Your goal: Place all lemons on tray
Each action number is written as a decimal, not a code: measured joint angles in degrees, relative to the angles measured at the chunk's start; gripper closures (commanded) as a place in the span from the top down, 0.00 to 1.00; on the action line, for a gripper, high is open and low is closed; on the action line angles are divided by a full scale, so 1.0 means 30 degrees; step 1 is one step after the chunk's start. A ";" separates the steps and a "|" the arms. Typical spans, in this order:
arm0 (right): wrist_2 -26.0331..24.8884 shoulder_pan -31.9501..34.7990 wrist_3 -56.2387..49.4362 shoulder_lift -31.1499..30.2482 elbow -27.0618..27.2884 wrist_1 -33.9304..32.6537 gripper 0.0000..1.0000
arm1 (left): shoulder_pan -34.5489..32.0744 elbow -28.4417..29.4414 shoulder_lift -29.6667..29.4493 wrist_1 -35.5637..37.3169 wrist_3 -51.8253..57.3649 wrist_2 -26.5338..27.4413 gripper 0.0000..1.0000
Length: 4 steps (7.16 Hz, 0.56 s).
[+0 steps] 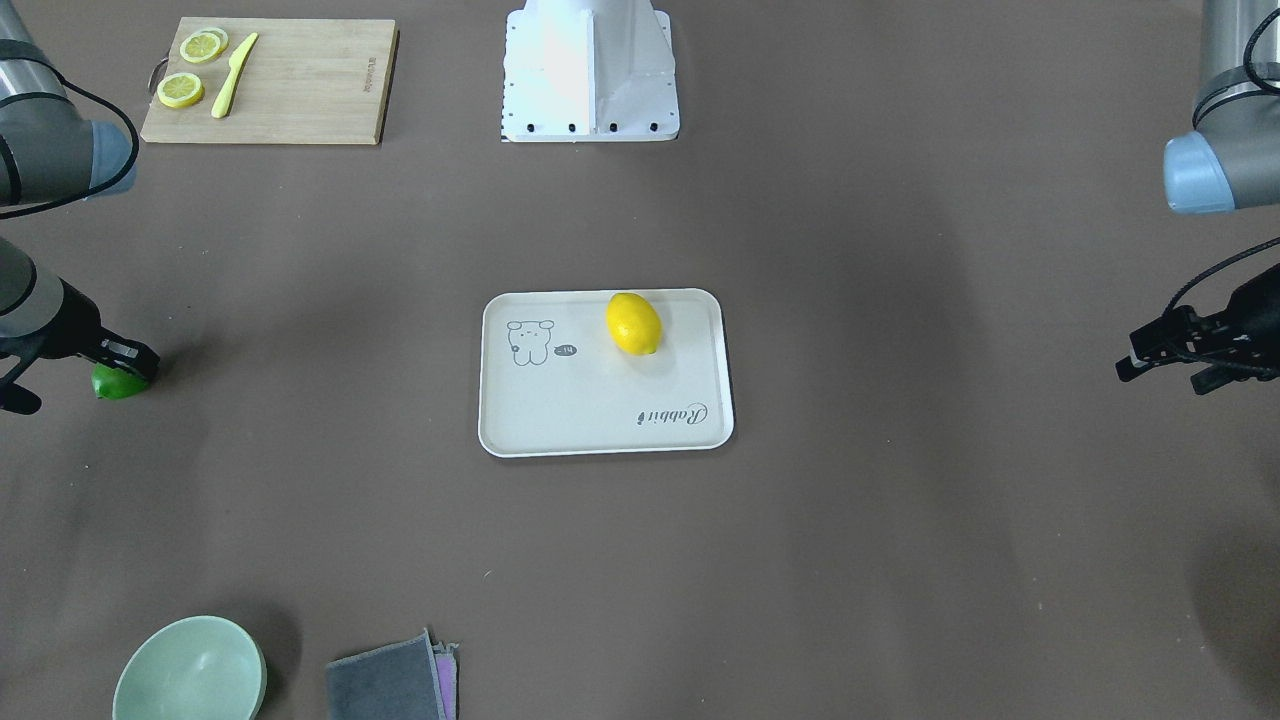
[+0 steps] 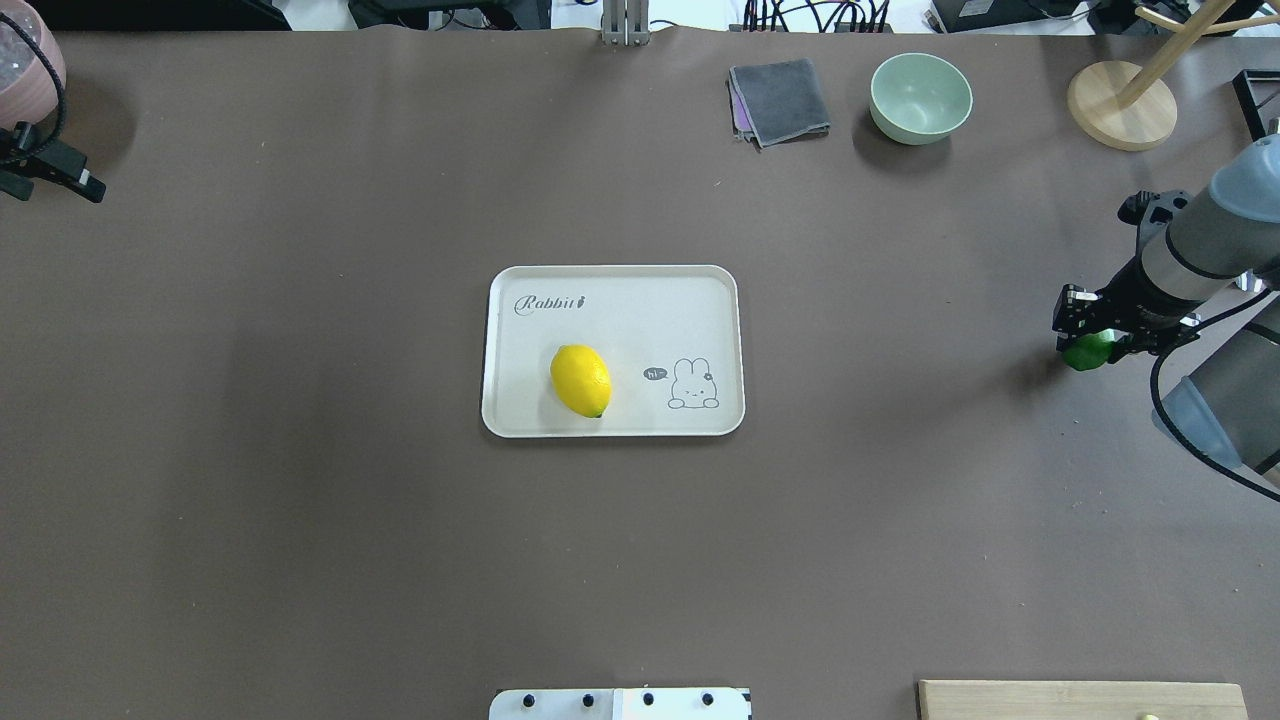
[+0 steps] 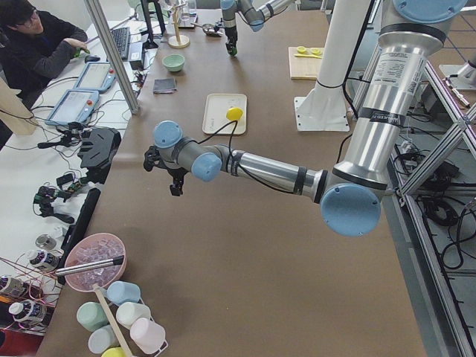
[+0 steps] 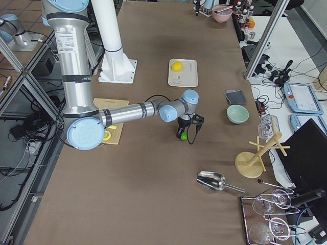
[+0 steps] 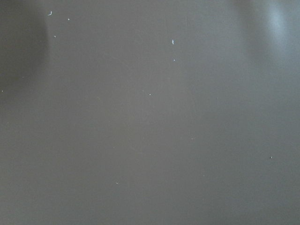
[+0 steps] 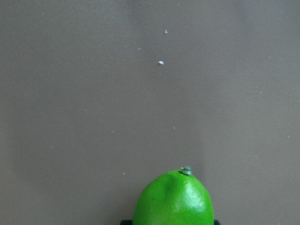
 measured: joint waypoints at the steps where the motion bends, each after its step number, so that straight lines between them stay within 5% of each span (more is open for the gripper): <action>1: 0.0283 -0.0022 0.0048 0.0346 0.0393 -0.0446 0.00 | -0.0030 -0.0022 0.0000 0.0143 0.0000 0.0001 0.97; 4: 0.0680 -0.1278 0.0098 0.3770 0.2339 -0.4570 0.00 | -0.0054 -0.0036 0.0002 0.0277 0.0000 0.0000 0.97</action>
